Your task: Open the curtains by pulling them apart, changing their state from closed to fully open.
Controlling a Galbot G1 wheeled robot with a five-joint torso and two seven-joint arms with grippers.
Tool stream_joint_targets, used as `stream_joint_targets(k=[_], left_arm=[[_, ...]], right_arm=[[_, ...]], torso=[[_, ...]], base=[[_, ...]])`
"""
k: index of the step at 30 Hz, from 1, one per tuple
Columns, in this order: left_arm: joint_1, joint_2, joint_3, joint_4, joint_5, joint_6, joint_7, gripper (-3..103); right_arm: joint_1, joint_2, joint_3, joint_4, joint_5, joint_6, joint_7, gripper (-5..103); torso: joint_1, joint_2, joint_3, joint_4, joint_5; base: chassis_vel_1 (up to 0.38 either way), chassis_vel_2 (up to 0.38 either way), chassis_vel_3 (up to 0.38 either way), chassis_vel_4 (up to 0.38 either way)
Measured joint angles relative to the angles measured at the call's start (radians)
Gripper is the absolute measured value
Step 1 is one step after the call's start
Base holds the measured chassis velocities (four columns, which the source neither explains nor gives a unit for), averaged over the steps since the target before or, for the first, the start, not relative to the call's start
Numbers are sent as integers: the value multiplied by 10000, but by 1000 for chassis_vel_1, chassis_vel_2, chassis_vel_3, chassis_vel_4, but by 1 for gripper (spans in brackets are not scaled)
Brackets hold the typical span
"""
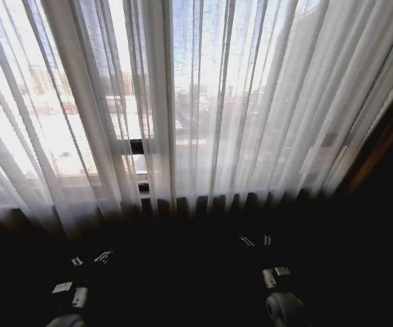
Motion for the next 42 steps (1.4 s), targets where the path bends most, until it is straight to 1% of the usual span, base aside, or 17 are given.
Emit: stream_joint_targets(k=[3,6,8,12,15,16,18,20,28,34,42], left_arm=[[0,0,0,0,0,0,0,100],[0,0,0,0,0,0,0,100],[0,0,0,0,0,0,0,100],[0,0,0,0,0,0,0,100],[0,0,0,0,0,0,0,100],[0,0,0,0,0,0,0,100],[0,0,0,0,0,0,0,100],[0,0,0,0,0,0,0,100],[0,0,0,0,0,0,0,100],[0,0,0,0,0,0,0,100],[-1,0,0,0,0,0,0,100]], right_arm=[[-12,-56,-86,12,-20,-196,-2,100],[33,-58,-133,-125,-107,-199,2,100],[97,8,-169,-316,-177,33,55,100],[131,81,-237,-333,-53,81,71,100],[114,106,-223,-341,120,75,-660,100],[114,106,-223,-341,120,75,-660,100],[134,140,-212,-431,152,90,-1003,100],[148,149,-214,-472,166,90,-1175,100],[188,170,-282,-539,161,75,-1283,100],[199,176,-304,-580,160,81,-1359,100],[266,234,-331,-615,153,93,-1436,100]], torso=[[0,1,0,0,0],[0,1,0,0,0],[0,0,0,1,1],[0,0,0,1,1],[0,1,0,0,0],[0,1,0,0,0],[0,0,0,0,0],[0,1,0,1,0],[-2,1,-1,0,0],[-2,1,-1,1,1],[0,1,0,0,-1]], base=[[0,0,0,0],[0,0,0,0],[0,0,0,0],[0,0,0,0],[0,0,0,0],[0,0,0,0],[0,0,0,0],[0,0,0,0],[-34,26,43,-24],[-158,158,155,-132],[-285,264,269,-267]])
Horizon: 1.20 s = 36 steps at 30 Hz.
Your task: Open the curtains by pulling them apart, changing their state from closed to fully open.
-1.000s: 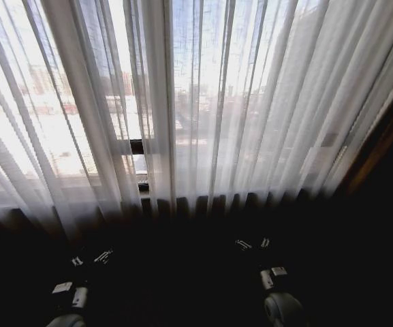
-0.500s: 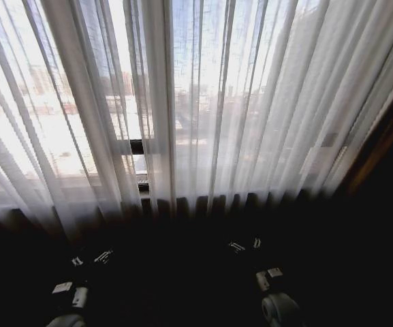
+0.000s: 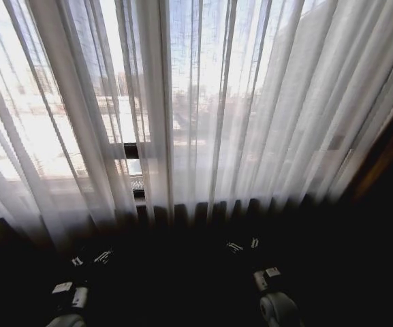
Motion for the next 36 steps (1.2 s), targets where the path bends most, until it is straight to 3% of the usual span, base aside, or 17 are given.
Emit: stream_joint_targets(k=[17,22,36], left_arm=[[-1,0,0,-1,0,0,0,100],[-1,0,0,0,0,0,0,100],[5,-1,-2,-1,0,1,0,100]], right_arm=[[-8,70,-66,-76,-82,283,-308,100],[93,43,-105,-148,-532,483,-398,100],[1796,-41,-1040,-1375,-828,573,661,100]], torso=[[1,-1,-1,1,-3],[6,-3,1,2,5],[-17,8,-6,2,1]], base=[[-344,350,338,-357],[-314,320,338,-298],[-51,44,48,-35]])
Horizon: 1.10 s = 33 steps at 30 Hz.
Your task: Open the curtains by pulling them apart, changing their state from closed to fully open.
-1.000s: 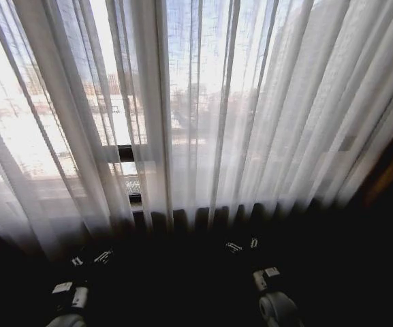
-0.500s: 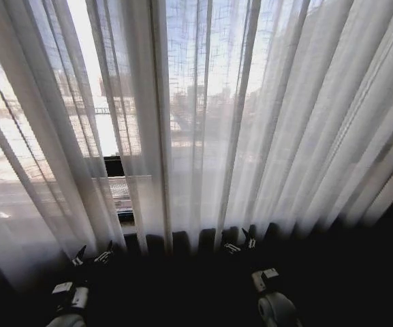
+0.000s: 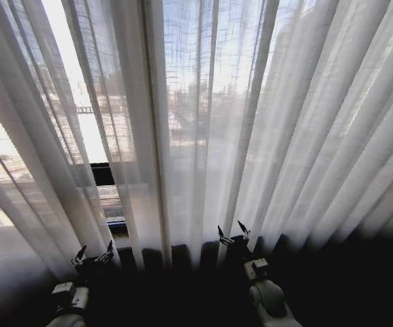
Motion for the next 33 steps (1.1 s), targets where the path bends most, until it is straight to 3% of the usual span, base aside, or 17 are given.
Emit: stream_joint_targets(k=[12,22,33], left_arm=[[-4,0,0,1,0,1,1,100],[-4,0,1,0,0,0,1,100],[-5,0,1,0,0,0,1,100]], right_arm=[[1997,376,-914,-1760,24,-177,654,100],[2184,-395,-210,-2286,592,38,570,100],[1753,-903,634,-1999,1584,149,-50,100]], torso=[[22,-11,8,1,-1],[17,-9,6,-6,1],[17,-9,6,-3,1]], base=[[2,-5,-7,4],[0,0,0,0],[0,0,0,0]])
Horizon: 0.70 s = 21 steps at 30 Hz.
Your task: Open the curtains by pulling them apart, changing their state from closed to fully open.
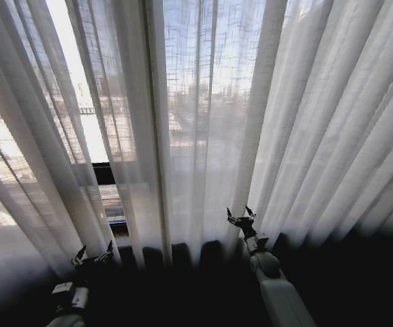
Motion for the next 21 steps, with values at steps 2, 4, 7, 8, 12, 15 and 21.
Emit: stream_joint_targets(k=[2,4,7,8,12,15,21], left_arm=[[0,0,0,0,0,0,0,100],[0,0,0,0,0,0,0,100],[0,0,0,0,0,0,0,100],[0,0,0,0,0,0,0,100],[0,0,0,0,0,0,0,100],[0,0,0,0,0,0,0,100],[0,0,0,0,0,0,0,100]], right_arm=[[-191,-133,52,49,63,29,-177,100],[-245,-219,78,-3,76,83,-273,100],[62,-259,36,-523,-8,204,-307,100],[62,-259,36,-523,-8,204,-307,100],[808,-82,-241,-1215,-240,229,-282,100],[1217,60,-365,-1570,-411,229,-233,100],[2178,445,-839,-2211,-776,189,-76,100]], torso=[[-1,0,0,-2,0],[-1,0,-1,-2,0],[-1,0,-1,1,-1],[-1,0,-1,1,-1],[0,-1,0,3,-1],[-1,0,0,3,-1],[0,0,0,1,-2]], base=[[0,0,0,0],[0,0,0,0],[0,0,0,0],[0,0,0,0],[0,0,0,0],[0,0,0,0],[0,0,0,0]])
